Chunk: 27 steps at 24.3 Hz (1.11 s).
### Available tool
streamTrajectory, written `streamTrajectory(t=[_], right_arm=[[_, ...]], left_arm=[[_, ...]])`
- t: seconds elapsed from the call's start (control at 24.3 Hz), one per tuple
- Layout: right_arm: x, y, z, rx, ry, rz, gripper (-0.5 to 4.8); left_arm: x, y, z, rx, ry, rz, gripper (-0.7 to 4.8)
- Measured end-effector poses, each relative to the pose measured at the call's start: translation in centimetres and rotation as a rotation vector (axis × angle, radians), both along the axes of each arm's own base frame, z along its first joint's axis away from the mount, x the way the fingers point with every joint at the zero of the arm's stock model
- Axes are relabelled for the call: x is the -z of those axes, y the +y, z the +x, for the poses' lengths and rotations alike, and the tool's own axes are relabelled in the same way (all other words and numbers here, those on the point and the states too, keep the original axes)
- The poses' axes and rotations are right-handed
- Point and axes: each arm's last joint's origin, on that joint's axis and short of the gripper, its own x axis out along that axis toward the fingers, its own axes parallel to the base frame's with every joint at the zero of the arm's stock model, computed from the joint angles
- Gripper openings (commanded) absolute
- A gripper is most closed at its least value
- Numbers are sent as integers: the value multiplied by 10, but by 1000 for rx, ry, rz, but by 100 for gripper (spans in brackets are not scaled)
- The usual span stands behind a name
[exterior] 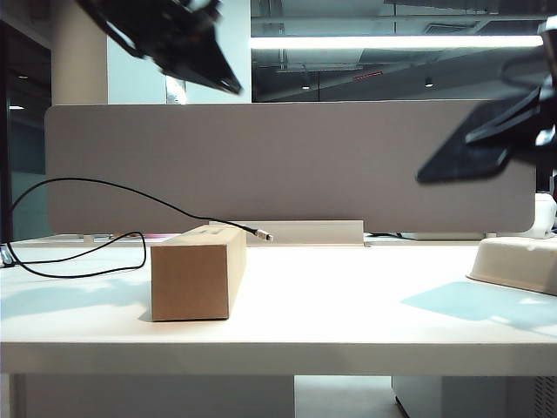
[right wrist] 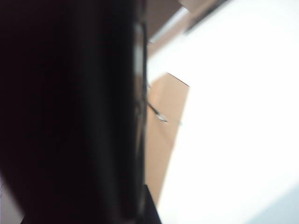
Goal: Pick up the charging cable and the phone, plug the charging cable into the charging port on the phone, and finally place them back on the table.
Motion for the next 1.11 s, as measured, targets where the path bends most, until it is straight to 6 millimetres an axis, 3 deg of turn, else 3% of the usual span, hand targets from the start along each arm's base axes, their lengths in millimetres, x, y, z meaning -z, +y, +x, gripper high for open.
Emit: streamTrajectory(t=[0.08,0.25,0.58,0.74,0.78,0.82,0.9,1.11], right_arm=[[-16,1,-7,-8,-71,-5,-5],[-24,2,-12,-22,-100,-3,-5],[-21,3,-12,-42,-69,9,-5],[-21,3,-12,-45,-68,9,-5],[-21,3,-12,-45,-68,9,-5],[-21,3,-12,-45,-68,9,-5],[-21,3,-12,-47,-66,9,-5],[-21,3,-12,-48,-65,10,-5]], left_arm=[[4,-19,21,54,9,96,-2],[12,-37,49,88,47,204,-1],[27,-51,77,117,29,299,26],[58,-53,82,160,49,487,30],[62,-54,83,158,47,522,51],[66,-55,83,160,46,555,139],[71,-57,83,170,29,618,226],[85,-71,81,241,-18,724,225]])
